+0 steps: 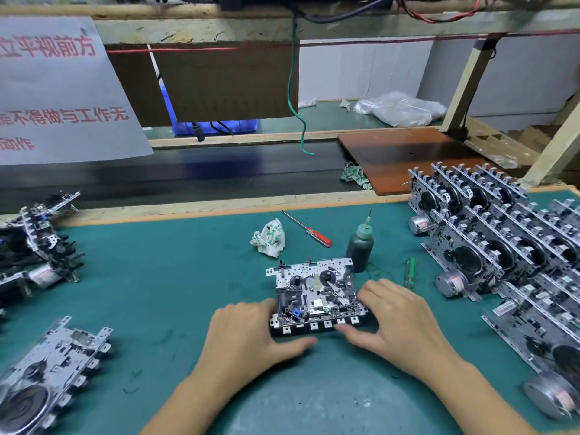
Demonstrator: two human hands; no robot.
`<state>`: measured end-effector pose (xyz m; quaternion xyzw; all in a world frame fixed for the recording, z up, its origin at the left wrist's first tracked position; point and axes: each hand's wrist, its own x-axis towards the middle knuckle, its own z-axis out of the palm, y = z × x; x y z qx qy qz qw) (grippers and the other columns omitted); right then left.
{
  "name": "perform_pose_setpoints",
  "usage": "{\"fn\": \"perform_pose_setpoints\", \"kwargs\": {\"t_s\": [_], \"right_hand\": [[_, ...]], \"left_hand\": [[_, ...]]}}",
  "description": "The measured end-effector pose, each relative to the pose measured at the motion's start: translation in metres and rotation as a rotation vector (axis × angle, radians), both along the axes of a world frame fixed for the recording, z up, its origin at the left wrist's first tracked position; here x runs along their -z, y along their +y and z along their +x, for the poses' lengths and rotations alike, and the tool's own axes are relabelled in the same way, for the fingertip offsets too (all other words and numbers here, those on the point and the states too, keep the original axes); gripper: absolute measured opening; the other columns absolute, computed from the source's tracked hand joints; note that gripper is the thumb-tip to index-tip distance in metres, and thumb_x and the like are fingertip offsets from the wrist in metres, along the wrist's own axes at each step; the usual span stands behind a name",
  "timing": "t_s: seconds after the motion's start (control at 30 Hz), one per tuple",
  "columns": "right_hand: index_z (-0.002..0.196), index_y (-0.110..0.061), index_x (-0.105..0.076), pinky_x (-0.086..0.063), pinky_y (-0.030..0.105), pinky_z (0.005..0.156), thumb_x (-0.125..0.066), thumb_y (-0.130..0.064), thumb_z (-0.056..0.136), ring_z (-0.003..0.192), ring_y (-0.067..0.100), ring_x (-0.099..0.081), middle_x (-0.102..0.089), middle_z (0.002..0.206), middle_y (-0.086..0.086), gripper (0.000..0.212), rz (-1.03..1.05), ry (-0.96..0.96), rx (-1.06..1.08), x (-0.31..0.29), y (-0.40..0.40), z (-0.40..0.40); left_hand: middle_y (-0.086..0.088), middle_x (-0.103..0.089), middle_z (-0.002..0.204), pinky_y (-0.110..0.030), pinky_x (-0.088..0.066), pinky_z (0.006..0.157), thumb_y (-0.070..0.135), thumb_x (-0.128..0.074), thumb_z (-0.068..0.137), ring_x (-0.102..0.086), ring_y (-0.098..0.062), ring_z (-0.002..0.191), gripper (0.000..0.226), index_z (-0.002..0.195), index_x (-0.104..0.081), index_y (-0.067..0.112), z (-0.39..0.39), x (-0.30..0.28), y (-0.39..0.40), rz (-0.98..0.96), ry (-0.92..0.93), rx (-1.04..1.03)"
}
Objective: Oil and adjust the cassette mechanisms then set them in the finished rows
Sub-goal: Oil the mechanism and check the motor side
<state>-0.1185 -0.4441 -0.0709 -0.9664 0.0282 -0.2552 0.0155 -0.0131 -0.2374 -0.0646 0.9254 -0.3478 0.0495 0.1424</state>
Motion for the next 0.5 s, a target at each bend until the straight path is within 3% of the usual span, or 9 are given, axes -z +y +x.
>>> {"fn": "perform_pose_setpoints", "kwargs": {"t_s": [0.1, 0.2, 0.33, 0.5], "right_hand": [[0.061, -0.018, -0.056, -0.041, 0.027, 0.052, -0.044, -0.063, 0.077, 0.057, 0.017, -0.053, -0.051, 0.061, -0.006, 0.049, -0.028, 0.025, -0.008, 0.001, 0.0, 0.001], [0.062, -0.016, -0.053, -0.038, 0.026, 0.055, -0.047, -0.062, 0.076, 0.057, 0.017, -0.051, -0.05, 0.061, -0.005, 0.049, 0.033, 0.036, -0.058, 0.002, -0.002, 0.003], [0.063, -0.014, -0.052, -0.04, 0.027, 0.056, -0.054, -0.067, 0.07, 0.059, 0.017, -0.049, -0.049, 0.063, -0.005, 0.054, 0.11, 0.089, -0.128, 0.003, -0.005, 0.002], [0.06, -0.014, -0.051, -0.041, 0.028, 0.053, -0.052, -0.064, 0.074, 0.056, 0.017, -0.048, -0.047, 0.06, -0.005, 0.052, 0.105, 0.072, -0.12, 0.004, -0.003, 0.003]], "left_hand": [[0.0, -0.058, 0.048, -0.026, -0.031, 0.047, 0.088, -0.035, 0.052, -0.06, -0.017, 0.052, 0.07, 0.063, -0.064, 0.025, -0.005, 0.004, -0.005, -0.068, -0.062, -0.044], [-0.001, -0.043, 0.031, -0.019, -0.027, 0.035, 0.077, -0.044, 0.055, -0.047, -0.021, 0.03, 0.062, 0.043, -0.056, 0.018, -0.009, 0.008, -0.009, -0.176, -0.154, -0.049], [-0.001, -0.036, 0.029, -0.019, -0.023, 0.035, 0.073, -0.047, 0.057, -0.039, -0.019, 0.024, 0.061, 0.038, -0.045, 0.014, -0.006, 0.011, -0.009, -0.243, -0.243, -0.051], [-0.002, -0.037, 0.029, -0.018, -0.023, 0.037, 0.074, -0.046, 0.058, -0.041, -0.021, 0.026, 0.061, 0.039, -0.045, 0.016, -0.003, 0.013, -0.007, -0.233, -0.199, -0.002]]}}
